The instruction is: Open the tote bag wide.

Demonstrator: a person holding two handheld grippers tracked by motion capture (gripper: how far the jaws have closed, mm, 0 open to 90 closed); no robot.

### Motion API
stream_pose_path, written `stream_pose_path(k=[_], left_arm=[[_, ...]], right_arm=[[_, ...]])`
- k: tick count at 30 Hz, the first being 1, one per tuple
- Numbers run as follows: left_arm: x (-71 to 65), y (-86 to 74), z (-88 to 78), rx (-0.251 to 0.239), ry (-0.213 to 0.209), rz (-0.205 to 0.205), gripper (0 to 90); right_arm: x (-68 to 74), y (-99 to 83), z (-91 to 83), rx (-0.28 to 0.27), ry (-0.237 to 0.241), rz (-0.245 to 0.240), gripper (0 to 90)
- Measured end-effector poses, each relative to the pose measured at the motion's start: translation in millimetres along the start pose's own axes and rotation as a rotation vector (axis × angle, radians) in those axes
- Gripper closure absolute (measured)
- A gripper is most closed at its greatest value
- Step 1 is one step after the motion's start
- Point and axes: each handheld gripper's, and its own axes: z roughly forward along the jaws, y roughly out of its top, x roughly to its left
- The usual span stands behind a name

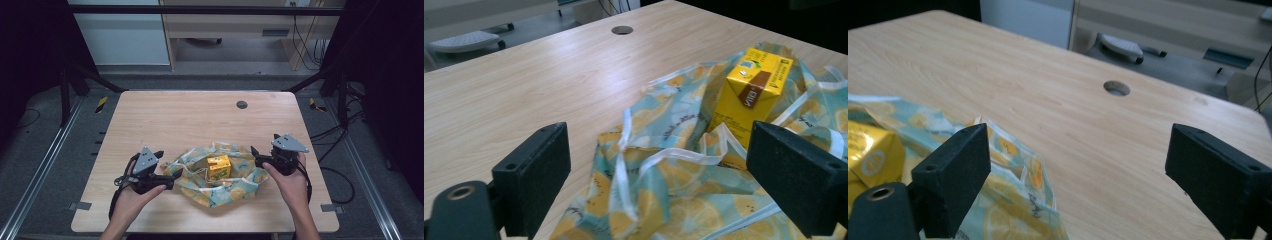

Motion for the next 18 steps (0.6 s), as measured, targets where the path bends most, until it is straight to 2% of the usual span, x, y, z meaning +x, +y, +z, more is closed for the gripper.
stream_pose_path(k=[4,9,15,18], left_arm=[[16.1,1.8,-12.9,-0.019,0.04,-0.037,8.4],[28.5,2.3,-21.0,-0.032,0.068,-0.061,7.3],[46.8,0.5,-34.1,-0.052,0.12,-0.09,6.6],[53.9,-1.9,-37.5,-0.05,0.142,-0.091,6.3]], right_arm=[[-1.0,4.1,-8.6,-0.021,-0.011,0.004,8.3],[-5.1,4.2,-14.8,-0.029,-0.027,0.007,7.1],[-18.7,1.7,-22.2,-0.04,-0.065,0.036,6.1],[-25.3,-0.8,-24.4,-0.037,-0.077,0.051,6.1]])
